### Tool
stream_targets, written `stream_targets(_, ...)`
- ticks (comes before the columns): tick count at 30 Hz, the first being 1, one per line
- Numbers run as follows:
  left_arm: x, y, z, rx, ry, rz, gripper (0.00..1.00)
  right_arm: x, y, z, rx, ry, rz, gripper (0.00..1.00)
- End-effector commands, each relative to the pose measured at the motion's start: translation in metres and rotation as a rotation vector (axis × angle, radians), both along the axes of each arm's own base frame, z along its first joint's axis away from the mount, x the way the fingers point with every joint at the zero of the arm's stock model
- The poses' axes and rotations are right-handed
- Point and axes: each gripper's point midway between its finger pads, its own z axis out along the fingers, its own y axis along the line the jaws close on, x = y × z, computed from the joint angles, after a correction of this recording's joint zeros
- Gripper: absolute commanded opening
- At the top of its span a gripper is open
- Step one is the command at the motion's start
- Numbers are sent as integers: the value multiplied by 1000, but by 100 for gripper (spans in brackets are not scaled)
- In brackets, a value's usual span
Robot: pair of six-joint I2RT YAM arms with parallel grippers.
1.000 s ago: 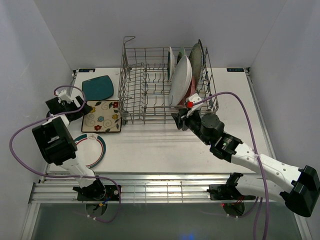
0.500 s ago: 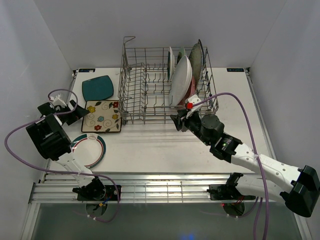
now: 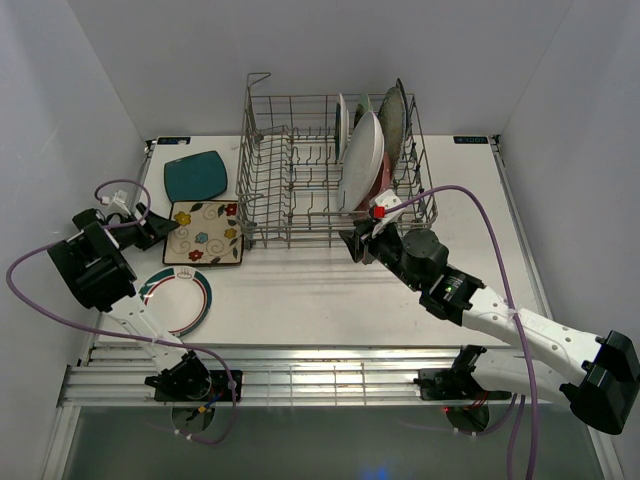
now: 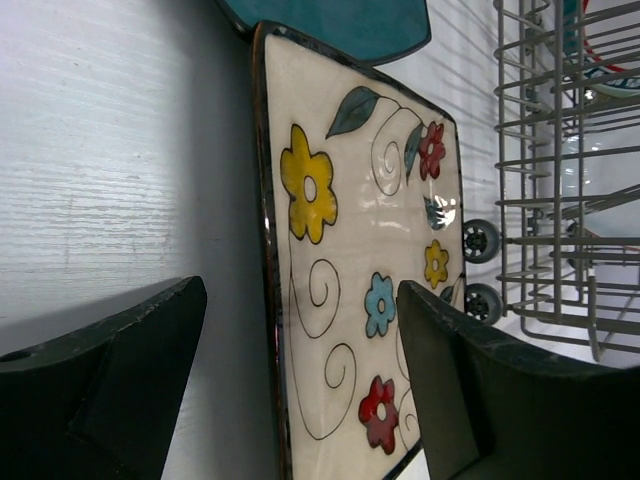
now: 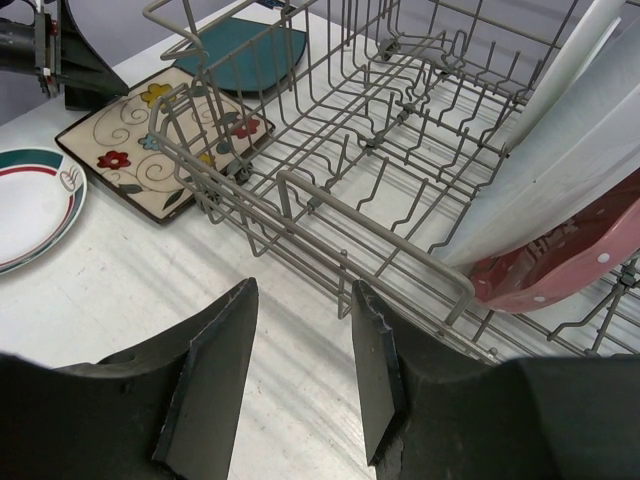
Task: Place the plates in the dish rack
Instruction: Pick up the plate at the center of the board.
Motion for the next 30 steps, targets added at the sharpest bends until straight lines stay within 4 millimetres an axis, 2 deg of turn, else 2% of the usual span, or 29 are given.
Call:
stream_targets(1,0,-4,5,-35,-15,-36,83,-1,4,20,64,-33,12,49)
stream_targets(14,2,-7,3,2,0,-38,50,0,4,18,62,-32,8,49)
stream_targets(17,2,-8,5,3,-4,-40,39,0,4,17,61,-31,7,49)
stream_targets(18,1,-9,5,2,-6,-42,28,0,4,18,62,-32,5,49)
stream_targets(22,2,-8,9,1,-7,-43,6,0,5,18,59,-30,10,49)
stream_targets(25,2,-9,12,-4,-10,-45,0,0,6,18,59,-30,12,49)
stream_targets(30,2,-11,20,-6,-20,-53,0,0,6,17,57,-28,13,49)
